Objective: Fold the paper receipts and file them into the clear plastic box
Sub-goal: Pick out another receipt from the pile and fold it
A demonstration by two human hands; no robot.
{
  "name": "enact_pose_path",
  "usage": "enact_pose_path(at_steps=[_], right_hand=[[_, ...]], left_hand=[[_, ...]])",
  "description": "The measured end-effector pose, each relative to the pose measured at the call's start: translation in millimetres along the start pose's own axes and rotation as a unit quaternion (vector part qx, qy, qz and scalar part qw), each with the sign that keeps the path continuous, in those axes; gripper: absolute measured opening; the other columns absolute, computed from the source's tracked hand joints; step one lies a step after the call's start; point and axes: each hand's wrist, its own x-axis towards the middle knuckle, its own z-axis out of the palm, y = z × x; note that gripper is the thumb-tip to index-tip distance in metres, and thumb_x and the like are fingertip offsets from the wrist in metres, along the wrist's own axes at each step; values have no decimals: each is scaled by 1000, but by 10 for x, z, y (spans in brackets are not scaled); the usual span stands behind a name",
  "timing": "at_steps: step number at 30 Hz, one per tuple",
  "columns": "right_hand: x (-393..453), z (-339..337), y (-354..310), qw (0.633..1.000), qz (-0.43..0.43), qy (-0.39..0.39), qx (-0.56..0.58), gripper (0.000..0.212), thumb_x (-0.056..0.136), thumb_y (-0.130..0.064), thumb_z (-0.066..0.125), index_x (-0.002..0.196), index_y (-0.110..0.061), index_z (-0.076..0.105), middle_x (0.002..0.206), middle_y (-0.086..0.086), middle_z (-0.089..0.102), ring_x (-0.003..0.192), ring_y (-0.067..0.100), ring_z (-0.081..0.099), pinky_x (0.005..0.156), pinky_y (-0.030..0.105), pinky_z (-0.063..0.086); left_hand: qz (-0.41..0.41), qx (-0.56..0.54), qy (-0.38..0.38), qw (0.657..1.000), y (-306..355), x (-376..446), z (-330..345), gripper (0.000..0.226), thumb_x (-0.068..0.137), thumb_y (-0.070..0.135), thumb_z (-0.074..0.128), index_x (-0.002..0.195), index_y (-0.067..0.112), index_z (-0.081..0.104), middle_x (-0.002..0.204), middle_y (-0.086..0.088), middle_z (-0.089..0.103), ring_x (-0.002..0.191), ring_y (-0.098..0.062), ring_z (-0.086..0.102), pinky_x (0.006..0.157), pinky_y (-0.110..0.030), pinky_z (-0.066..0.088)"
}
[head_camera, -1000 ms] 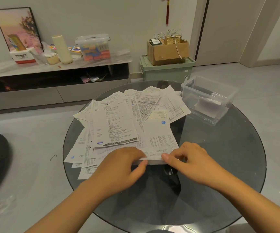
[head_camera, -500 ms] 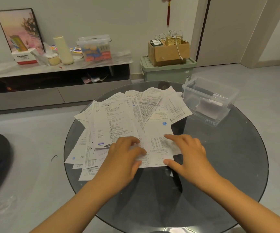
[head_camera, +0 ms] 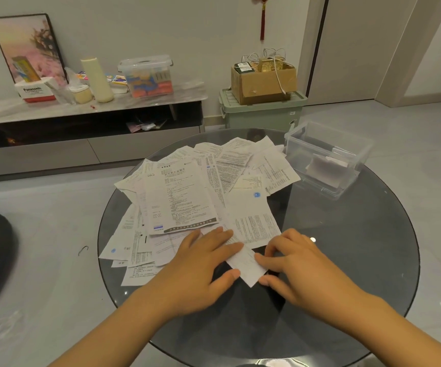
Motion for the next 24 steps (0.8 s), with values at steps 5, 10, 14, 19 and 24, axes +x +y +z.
enact_pose_path(at_steps=[5,10,14,19,24], right_hand=[[-10,3,17,994,-22,8,106,32,77,-47,44,82,-37,74,73,-19,58,73,6,51,61,12,39],[-3,28,27,989,-18,16,145,28,77,-44,48,80,-34,74,79,-19,64,78,3,54,66,17,50],[0,20,31,989,-27,13,145,28,78,-44,47,80,-35,74,80,-20,65,78,2,56,67,14,50],[2,34,24,993,-59,24,103,30,82,-39,45,78,-31,73,77,-16,66,71,7,61,61,17,50],[-3,53,-14,992,-62,24,104,22,88,-34,44,77,-28,62,78,-13,61,72,10,56,63,20,48]], left_hand=[[-9,3,-14,1000,28,-23,-35,68,81,71,24,144,45,22,155,15,5,138,-1,-6,110,-20,-11],[-14,3,-99,995,53,-59,0,68,90,66,29,143,51,-11,150,12,-34,136,-8,-36,113,-30,-20],[-13,1,-122,992,53,-60,-4,67,89,67,25,137,54,-19,145,12,-41,130,-9,-44,112,-31,-23],[-12,-5,-110,994,45,-40,-31,66,86,69,31,140,56,-5,150,15,-31,135,-9,-36,115,-33,-19],[-16,-25,-87,996,41,-23,-44,66,78,75,39,137,60,14,149,18,-22,140,-6,-27,117,-33,-15]])
